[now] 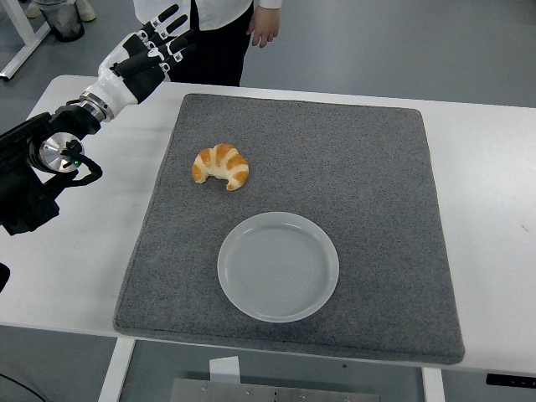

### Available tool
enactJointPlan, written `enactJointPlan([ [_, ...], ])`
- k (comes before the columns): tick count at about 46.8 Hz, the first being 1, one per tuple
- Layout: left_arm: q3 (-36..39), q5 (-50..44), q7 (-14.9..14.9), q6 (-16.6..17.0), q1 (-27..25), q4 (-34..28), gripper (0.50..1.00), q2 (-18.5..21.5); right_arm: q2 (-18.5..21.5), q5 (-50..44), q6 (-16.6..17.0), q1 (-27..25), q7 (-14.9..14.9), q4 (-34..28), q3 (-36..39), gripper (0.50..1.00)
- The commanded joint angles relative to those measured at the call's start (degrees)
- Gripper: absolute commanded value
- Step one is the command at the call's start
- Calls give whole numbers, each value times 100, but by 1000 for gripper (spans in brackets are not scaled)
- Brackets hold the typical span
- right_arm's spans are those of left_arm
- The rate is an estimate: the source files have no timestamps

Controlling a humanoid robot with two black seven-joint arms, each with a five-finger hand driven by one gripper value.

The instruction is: Place the bread on the plate

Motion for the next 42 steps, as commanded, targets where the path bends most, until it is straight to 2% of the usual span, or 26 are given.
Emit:
enactJointPlan([
  [1, 5, 0, -3, 0, 0, 0, 994, 0, 0, 0, -3, 1, 1, 0, 0, 952],
  [42, -12, -44, 6, 17, 9, 0, 994, -9, 0, 0, -3, -17, 1, 0, 0, 952],
])
